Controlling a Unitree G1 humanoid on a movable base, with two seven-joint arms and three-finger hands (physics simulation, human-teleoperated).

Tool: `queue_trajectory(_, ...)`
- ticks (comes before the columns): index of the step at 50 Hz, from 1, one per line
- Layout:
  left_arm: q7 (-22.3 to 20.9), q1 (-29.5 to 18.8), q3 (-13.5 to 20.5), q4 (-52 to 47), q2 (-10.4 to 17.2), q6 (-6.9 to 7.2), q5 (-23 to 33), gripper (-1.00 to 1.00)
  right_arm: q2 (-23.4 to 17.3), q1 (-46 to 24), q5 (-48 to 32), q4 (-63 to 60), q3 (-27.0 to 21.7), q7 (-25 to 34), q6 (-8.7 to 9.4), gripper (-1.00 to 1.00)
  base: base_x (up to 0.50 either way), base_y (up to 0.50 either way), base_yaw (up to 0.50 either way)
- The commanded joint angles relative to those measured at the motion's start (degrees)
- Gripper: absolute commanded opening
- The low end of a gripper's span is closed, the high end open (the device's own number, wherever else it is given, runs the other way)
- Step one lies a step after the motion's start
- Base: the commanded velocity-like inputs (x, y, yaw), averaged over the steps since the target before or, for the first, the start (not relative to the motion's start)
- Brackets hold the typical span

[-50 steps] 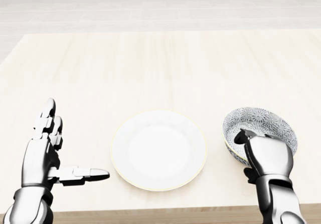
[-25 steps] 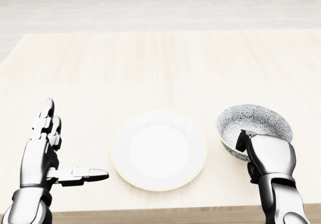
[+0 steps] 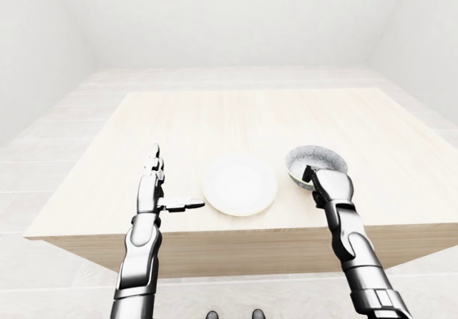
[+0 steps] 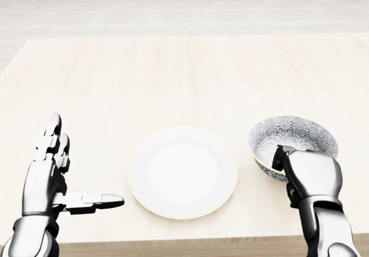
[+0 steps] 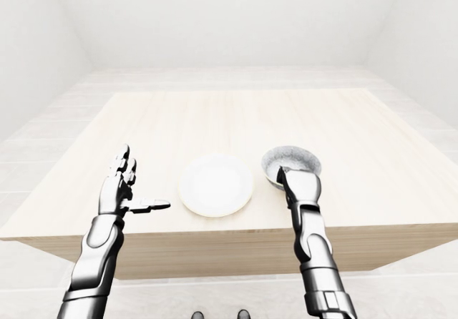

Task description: Put the bowl on the plate.

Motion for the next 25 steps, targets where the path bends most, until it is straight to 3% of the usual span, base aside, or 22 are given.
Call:
queue_trajectory(1, 0.1, -0.2, 0.0, 0.3, 0.0, -0.06, 0.0, 1.00, -0.2, 0.3, -0.6, -5.1, -0.9, 1.4, 0.00, -0.51, 0.00, 0.00, 0.00)
queue_trajectory(16, 0.0, -0.2, 0.2, -0.2, 0.1, 0.38, -0.2, 1.00, 0.2, 0.2, -2.7, -9.1, -1.9, 4.4, 0.00, -0.51, 0.00, 0.00, 0.00)
queue_trajectory(25, 0.3, -1.0, 0.0, 2.2, 0.2, -0.90, 0.1, 1.00, 1.0, -0.2, -3.9, -11.4, -1.4, 5.8, 0.00, -0.51, 0.00, 0.00, 0.00)
